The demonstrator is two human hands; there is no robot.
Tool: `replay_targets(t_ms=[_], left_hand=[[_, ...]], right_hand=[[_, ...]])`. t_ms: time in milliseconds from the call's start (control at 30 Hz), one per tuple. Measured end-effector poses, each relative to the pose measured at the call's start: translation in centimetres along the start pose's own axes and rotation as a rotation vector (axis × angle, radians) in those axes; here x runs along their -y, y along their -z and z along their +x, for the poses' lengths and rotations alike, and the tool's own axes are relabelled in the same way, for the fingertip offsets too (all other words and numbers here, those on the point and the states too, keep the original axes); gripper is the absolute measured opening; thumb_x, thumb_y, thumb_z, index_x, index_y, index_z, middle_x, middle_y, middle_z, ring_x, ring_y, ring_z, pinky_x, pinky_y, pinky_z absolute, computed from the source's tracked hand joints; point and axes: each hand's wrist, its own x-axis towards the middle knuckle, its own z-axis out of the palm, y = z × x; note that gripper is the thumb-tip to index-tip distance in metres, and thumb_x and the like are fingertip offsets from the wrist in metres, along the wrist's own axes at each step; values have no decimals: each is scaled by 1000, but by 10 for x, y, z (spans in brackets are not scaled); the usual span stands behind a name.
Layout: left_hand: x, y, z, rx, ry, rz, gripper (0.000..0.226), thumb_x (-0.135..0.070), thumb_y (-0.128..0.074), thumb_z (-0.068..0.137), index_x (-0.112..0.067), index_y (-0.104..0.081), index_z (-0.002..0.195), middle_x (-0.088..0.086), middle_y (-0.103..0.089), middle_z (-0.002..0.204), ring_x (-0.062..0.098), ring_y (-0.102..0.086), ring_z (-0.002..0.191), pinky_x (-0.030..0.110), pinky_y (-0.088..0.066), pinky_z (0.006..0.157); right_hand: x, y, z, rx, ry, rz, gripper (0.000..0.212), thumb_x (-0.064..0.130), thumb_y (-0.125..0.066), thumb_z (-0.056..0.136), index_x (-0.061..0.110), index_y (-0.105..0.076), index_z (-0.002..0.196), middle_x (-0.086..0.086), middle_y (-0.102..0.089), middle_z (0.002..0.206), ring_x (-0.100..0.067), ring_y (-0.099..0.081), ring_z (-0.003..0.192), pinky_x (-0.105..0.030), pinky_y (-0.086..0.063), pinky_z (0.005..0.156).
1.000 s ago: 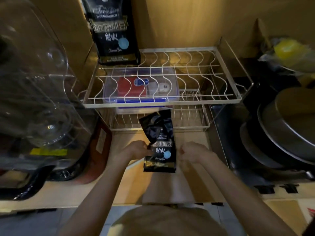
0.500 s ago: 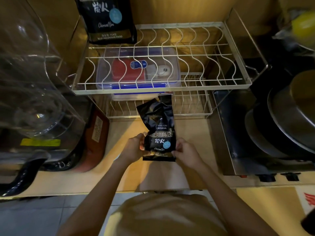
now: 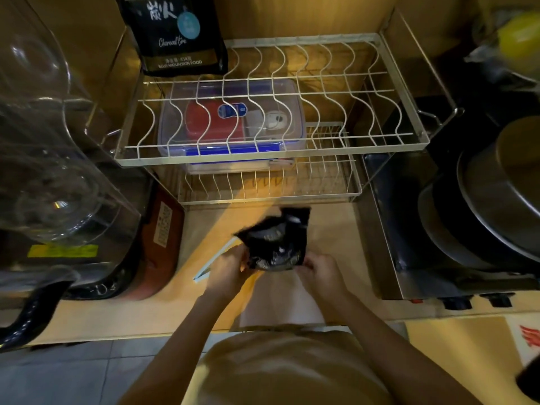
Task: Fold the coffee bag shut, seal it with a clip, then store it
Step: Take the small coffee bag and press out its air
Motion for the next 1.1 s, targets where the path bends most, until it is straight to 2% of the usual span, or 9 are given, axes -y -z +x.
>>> replay_targets(t_ms=[100, 200, 267, 333, 400, 533, 867, 1000, 1100], left_hand=[[4, 19, 3, 160, 21, 12, 22, -3, -65, 72, -4, -62, 94, 16, -66, 100, 31, -61, 96, 30, -44, 76], [-6, 57, 6, 3, 125, -111, 19, 4, -52, 78, -11, -62, 85, 12, -68, 92, 28, -63, 95, 27, -44, 76], [-29, 82, 4, -94, 74, -301, 15, -14, -51, 84, -13, -64, 91, 4, -66, 91, 21, -62, 95, 32, -45, 84], [-62, 99, -3, 44, -53, -479, 35, -42, -51, 78, -20, -63, 101, -2, -66, 101, 13, -60, 100, 29, -46, 86], [-89, 98, -10, 181, -174, -354, 54, -54, -57, 68, -23, -57, 113, -3, -63, 111, 11, -57, 103, 27, -47, 87], [-108, 75, -5, -99, -238, -42, 44, -31, -71, 72, -22, -58, 113, 2, -65, 114, 19, -59, 104, 36, -49, 91], [-110, 55, -17, -344, -108, -405, 10, -16, -65, 80, -10, -72, 85, 6, -71, 74, 11, -60, 69, 25, -47, 64], [-108, 52, -26, -303, -87, -559, 7, -13, -68, 76, -15, -73, 81, -7, -68, 68, 12, -63, 68, 27, -50, 62], [-92, 62, -17, -232, -77, -598, 14, -14, -69, 75, -27, -72, 79, -15, -72, 71, 11, -68, 74, 23, -54, 62]], right_hand=[[-6, -3, -7, 5, 47, 9, 32, -2, -59, 78, 26, -55, 61, 7, -53, 42, -2, -42, 40, -21, -30, 47], [-7, -1, -4, 49, 76, -37, 11, -1, -57, 79, 2, -66, 85, -22, -68, 68, -16, -48, 57, -25, -32, 56], [-9, -2, 0, 60, 71, -42, 12, 5, -58, 80, 7, -66, 89, -17, -72, 78, -20, -57, 64, -26, -38, 59], [-7, -3, 4, 83, 50, -57, 13, 13, -62, 78, 14, -67, 91, -11, -74, 85, -24, -66, 76, -32, -47, 63], [-4, -2, 8, 99, 42, -58, 18, 15, -62, 76, 17, -65, 95, -12, -74, 88, -27, -66, 80, -38, -52, 67], [-4, -7, 10, 51, -5, -97, 21, 9, -60, 73, 17, -62, 92, -11, -72, 88, -29, -65, 82, -37, -51, 67], [-7, -27, 1, -99, -101, 135, 18, 3, -55, 74, 11, -59, 89, -16, -67, 86, -30, -61, 79, -49, -54, 72], [1, -21, 2, -42, -191, 302, 15, 7, -49, 84, 6, -64, 87, -13, -59, 86, -20, -51, 82, -44, -49, 85], [-5, -8, 8, 144, -188, 253, 13, -1, -57, 80, 0, -68, 86, -9, -63, 78, -17, -55, 74, -20, -46, 72]])
